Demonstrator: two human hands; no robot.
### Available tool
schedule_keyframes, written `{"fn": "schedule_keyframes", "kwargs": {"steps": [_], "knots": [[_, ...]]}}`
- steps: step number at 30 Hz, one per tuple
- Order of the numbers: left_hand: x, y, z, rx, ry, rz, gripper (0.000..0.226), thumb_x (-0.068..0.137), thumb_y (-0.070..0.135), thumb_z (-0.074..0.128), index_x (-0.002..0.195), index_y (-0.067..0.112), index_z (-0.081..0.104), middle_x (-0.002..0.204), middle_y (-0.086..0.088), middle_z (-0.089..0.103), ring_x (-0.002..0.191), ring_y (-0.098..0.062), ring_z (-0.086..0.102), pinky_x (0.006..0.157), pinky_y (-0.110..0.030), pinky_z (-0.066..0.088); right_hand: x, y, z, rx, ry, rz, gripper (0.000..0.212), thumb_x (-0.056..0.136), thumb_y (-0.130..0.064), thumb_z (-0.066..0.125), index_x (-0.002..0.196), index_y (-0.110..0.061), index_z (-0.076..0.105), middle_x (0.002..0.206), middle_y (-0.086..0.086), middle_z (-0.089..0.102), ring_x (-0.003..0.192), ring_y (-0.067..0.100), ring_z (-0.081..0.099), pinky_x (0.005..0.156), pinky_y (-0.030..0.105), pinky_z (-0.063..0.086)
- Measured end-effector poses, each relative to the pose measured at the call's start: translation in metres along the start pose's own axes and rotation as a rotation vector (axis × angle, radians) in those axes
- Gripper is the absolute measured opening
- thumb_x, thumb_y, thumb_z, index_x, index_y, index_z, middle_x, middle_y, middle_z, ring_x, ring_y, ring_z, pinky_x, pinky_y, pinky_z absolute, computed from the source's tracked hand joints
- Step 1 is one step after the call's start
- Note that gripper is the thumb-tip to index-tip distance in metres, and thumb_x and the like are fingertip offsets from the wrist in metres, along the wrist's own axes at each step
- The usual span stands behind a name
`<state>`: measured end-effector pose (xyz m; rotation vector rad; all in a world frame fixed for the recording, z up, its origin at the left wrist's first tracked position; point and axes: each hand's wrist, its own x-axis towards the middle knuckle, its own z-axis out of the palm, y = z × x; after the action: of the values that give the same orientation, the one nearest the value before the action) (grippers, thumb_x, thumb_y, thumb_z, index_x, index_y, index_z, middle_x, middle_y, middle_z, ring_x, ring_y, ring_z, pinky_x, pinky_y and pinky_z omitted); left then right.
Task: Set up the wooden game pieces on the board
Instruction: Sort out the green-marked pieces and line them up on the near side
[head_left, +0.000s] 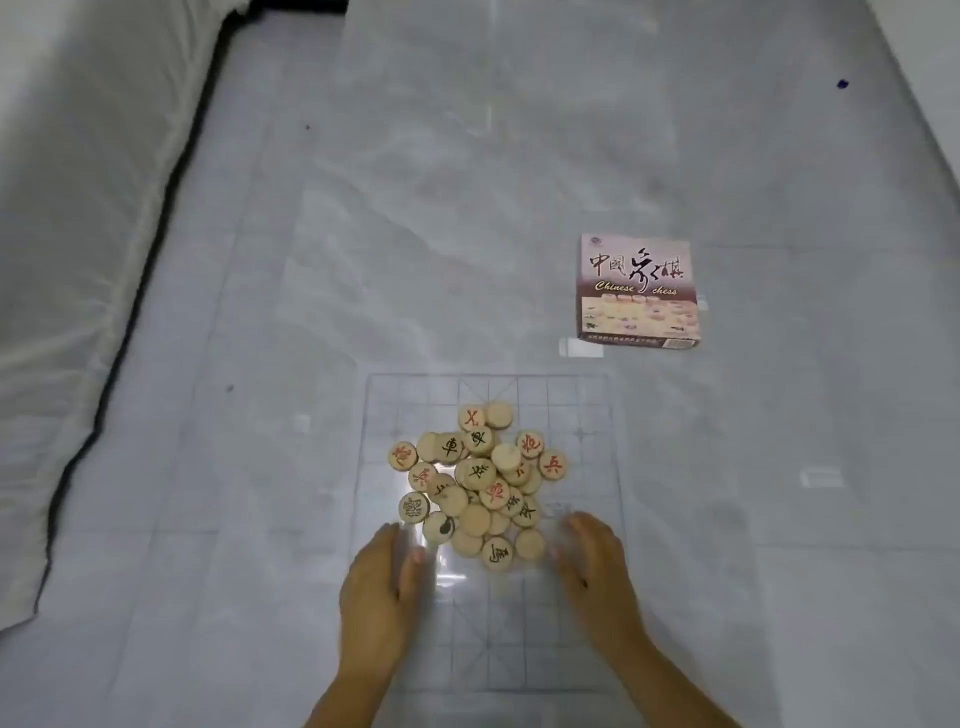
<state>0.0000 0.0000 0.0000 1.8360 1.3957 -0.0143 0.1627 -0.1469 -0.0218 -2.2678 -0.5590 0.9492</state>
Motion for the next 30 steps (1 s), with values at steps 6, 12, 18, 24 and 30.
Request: {"fn": "schedule_keyframes", "kwargs": {"steps": [6,12,18,24,30], "knots": [[0.049,-0.018,0.041,0.108,0.116,0.205,0.069,0.084,0.059,0.028,0.139,0.019,0.033,0.149,-0.004,0.034,0.137,-0.026,0.028,0.114,-0.049,0.021,0.04,0.014,0.038,0.002,0.172,-0.216,0.075,0.077,-0.064,0.042,0.134,-0.015,0.041,0.137,0.0,0.037,0.124,0.009,0.03,0.106,0.037,0.034],[0.062,-0.044,0.068,0.267,0.196,0.348,0.071,0.086,0.069,0.012,0.143,0.028,0.022,0.154,0.001,0.022,0.143,-0.022,0.015,0.115,-0.044,0.002,0.053,0.033,0.058,-0.213,0.314,-0.442,0.066,0.084,-0.067,0.033,0.131,-0.019,0.037,0.137,0.001,0.035,0.121,0.021,0.038,0.095,0.034,0.034],[0.064,-0.053,0.074,0.322,0.238,0.456,0.069,0.085,0.07,0.016,0.145,0.038,0.009,0.154,0.002,0.018,0.14,-0.023,0.022,0.113,-0.045,0.002,0.055,0.04,0.062,-0.251,0.337,-0.516,0.072,0.08,-0.068,0.04,0.134,-0.021,0.034,0.141,-0.001,0.03,0.125,0.015,0.032,0.097,0.037,0.032],[0.066,-0.056,0.078,0.306,0.261,0.499,0.074,0.083,0.073,0.013,0.145,0.034,0.011,0.154,0.002,0.019,0.141,-0.02,0.019,0.113,-0.043,0.0,0.059,0.046,0.064,-0.275,0.357,-0.593,0.077,0.075,-0.069,0.041,0.136,-0.022,0.032,0.144,-0.004,0.026,0.125,0.003,0.024,0.098,0.034,0.028],[0.063,-0.06,0.084,0.364,0.267,0.522,0.081,0.072,0.084,0.003,0.142,0.043,0.003,0.155,0.01,0.013,0.145,-0.023,0.013,0.115,-0.053,0.003,0.058,0.053,0.067,-0.299,0.356,-0.618,0.082,0.07,-0.076,0.037,0.136,-0.031,0.023,0.146,-0.012,0.02,0.13,0.006,0.019,0.101,0.028,0.023]]}}
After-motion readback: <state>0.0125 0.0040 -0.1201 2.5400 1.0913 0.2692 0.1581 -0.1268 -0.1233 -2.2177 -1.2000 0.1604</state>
